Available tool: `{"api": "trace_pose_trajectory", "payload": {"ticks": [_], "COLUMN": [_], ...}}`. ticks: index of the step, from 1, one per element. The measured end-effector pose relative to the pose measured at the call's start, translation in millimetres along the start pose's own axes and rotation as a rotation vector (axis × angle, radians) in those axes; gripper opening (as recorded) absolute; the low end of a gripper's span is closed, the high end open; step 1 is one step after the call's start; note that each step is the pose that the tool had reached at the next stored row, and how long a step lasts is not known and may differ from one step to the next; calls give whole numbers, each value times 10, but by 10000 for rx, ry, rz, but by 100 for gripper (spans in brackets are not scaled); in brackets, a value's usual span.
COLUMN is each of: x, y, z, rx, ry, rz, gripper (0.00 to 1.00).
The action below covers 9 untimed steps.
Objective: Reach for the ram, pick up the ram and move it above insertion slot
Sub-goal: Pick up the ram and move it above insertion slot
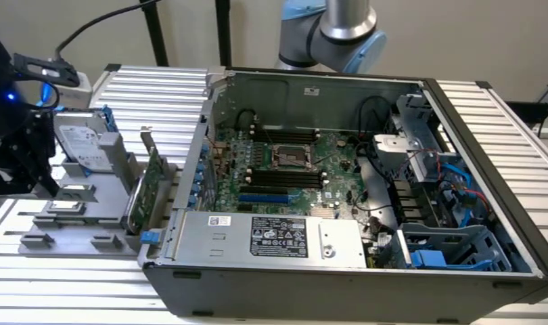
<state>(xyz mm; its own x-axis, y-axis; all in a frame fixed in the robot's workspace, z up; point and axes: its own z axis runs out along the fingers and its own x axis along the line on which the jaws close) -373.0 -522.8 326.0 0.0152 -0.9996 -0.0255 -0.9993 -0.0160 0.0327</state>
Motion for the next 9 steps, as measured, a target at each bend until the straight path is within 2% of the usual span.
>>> {"api": "trace_pose_trajectory", "payload": {"ticks": [9], "x": [-7], "y": [-221], "z": [-416], "rx": [-36], "ry": [-15], "rz": [-114], "gripper": [14]}}
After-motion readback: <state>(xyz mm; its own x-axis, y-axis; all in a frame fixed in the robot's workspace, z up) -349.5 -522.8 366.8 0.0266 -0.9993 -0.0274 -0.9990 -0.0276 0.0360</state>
